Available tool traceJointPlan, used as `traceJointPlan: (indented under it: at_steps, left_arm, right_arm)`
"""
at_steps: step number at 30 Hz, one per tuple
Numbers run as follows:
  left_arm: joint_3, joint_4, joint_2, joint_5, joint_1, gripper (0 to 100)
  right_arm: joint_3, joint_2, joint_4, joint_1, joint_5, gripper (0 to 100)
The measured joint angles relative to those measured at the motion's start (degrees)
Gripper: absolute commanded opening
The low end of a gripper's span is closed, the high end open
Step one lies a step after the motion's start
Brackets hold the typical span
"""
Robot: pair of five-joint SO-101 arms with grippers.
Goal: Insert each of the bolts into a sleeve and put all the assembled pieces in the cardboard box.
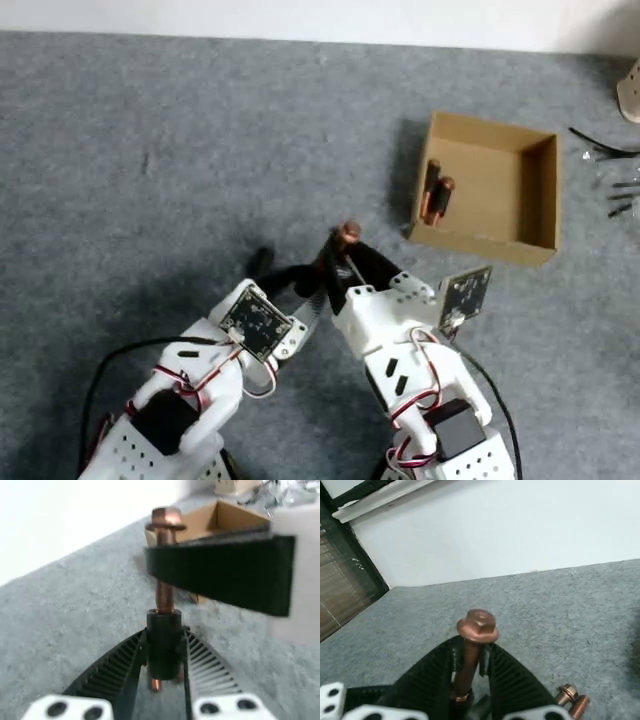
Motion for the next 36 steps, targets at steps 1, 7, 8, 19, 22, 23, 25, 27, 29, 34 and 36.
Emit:
traceJointPlan:
  at_steps: [1,7,8,19,22,23,25,27,29,34,36]
  left_arm:
    - [0.88,-1.85,0.0,0.0,-0.26,1]
    - [2.64,-5.45,0.0,0.0,-0.44,1]
    - [2.64,-5.45,0.0,0.0,-0.62,1]
    - [2.64,-7.12,0.0,0.0,-3.25,1]
    - [2.64,-7.12,0.0,0.0,-3.96,1]
    - [2.64,-7.12,0.0,0.0,-4.57,1]
    - [2.64,-7.3,-0.09,-0.09,-6.59,1]
    - [2.9,-7.21,0.0,0.09,-7.91,1]
    - [4.04,-7.3,-0.09,-0.09,-8.88,1]
    - [4.48,-10.46,0.0,-0.09,-12.22,1]
    - [4.66,-10.73,0.0,-0.09,-13.19,1]
  right_arm:
    - [0.0,0.0,0.0,-0.44,0.0,0.4]
    - [0.0,0.0,0.0,-1.14,0.0,0.4]
    - [0.0,0.0,0.0,-1.14,0.0,0.4]
    - [0.09,0.62,0.0,-3.08,5.27,2.9]
    - [0.09,0.62,-0.09,-3.16,7.56,13.5]
    - [0.09,0.62,0.0,-3.16,8.09,17.3]
    - [0.09,0.62,0.09,-2.81,8.7,23.1]
    - [0.09,0.62,0.09,-2.9,8.97,24.1]
    - [0.09,0.62,0.09,-1.14,8.97,24.1]
    - [0.09,0.62,0.09,1.41,8.97,24.1]
    - [0.09,0.62,0.09,3.69,8.97,24.1]
